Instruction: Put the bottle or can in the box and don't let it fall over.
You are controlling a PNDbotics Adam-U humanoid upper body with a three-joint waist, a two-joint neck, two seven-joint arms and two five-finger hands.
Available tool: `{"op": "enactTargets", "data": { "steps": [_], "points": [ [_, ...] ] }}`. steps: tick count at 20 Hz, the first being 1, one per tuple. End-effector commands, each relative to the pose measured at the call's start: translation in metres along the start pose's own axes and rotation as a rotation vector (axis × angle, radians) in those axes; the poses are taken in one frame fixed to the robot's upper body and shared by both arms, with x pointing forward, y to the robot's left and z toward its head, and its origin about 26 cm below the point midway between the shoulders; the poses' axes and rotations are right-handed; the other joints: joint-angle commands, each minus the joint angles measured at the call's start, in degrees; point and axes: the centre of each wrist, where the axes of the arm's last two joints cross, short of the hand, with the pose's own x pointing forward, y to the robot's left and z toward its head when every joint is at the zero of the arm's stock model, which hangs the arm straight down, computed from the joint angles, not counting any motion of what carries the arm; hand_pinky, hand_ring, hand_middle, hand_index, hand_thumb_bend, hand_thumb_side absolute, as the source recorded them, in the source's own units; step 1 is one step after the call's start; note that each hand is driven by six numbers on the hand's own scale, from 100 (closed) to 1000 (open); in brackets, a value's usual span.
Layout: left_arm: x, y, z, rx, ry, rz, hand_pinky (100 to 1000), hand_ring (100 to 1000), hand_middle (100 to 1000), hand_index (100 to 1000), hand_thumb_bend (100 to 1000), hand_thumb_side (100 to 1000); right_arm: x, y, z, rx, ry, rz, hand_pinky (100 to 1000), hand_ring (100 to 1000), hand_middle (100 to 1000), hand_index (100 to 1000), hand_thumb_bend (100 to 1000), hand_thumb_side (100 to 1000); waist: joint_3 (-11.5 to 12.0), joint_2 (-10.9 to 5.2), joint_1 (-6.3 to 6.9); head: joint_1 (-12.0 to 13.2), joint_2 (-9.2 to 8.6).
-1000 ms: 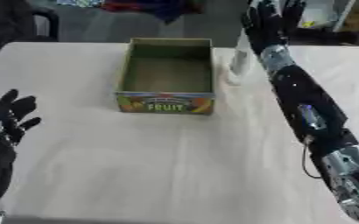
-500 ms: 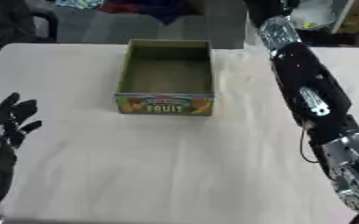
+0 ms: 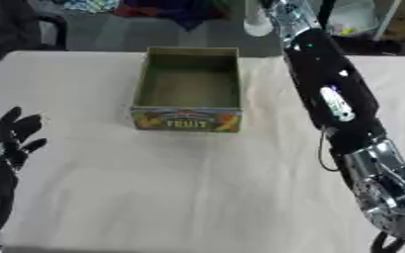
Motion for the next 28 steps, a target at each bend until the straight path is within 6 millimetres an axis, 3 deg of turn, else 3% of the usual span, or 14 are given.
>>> {"op": "enactTargets", "data": {
  "steps": [1,5,10,17,23,24,25,28],
  "points": [
    [0.005,0.0,-0.003,-0.008,-0.021,-0.001,880,930,838,994,100,978,-0.015,0.016,-0.004,0.047,0.035,-0.032,100,100,100,1000,312,611,0.18,-1.31,0.27,-0.55,-0.69],
    [0.005,0.001,-0.003,-0.006,-0.02,0.001,880,930,837,994,100,979,-0.046,0.001,0.017,-0.013,0.115,-0.058,100,100,100,1000,321,635,0.07,-1.35,0.11,-0.71,-1.11],
    [0.005,0.002,-0.003,0.004,-0.022,-0.002,880,930,837,994,100,980,-0.079,-0.035,0.063,-0.15,0.228,-0.042,100,100,100,1000,328,685,-0.37,-1.16,-0.08,-0.27,-1.43],
    [0.004,0.004,-0.002,0.013,-0.015,-0.013,879,930,837,994,100,983,-0.103,-0.068,0.114,-0.276,0.32,-0.009,100,100,100,1000,331,716,-1.39,-0.83,-0.24,0.17,-1.28],
    [0.002,0.008,0.002,0.027,-0.001,-0.024,879,930,837,994,100,986,-0.096,-0.087,0.137,-0.331,0.327,0.032,100,100,100,1000,328,726,-2.94,-0.95,-0.41,0.83,-1.03],
    [0.002,0.008,0.003,0.03,0.001,-0.026,879,930,836,994,100,986,-0.091,-0.089,0.138,-0.338,0.314,0.039,100,100,100,1000,395,785,-3.21,-1.02,-0.46,1.04,-0.99],
    [0.001,0.009,0.004,0.034,0.004,-0.028,879,930,836,994,100,986,-0.083,-0.092,0.139,-0.345,0.295,0.048,100,100,100,1000,330,719,-3.51,-1.1,-0.53,1.28,-0.92],
    [-0.001,0.011,0.007,0.045,0.017,-0.035,880,933,838,993,100,990,-0.053,-0.096,0.131,-0.346,0.198,0.059,100,100,100,1000,331,690,-4.6,-1.37,-0.81,2.0,-0.68]
  ]
}}
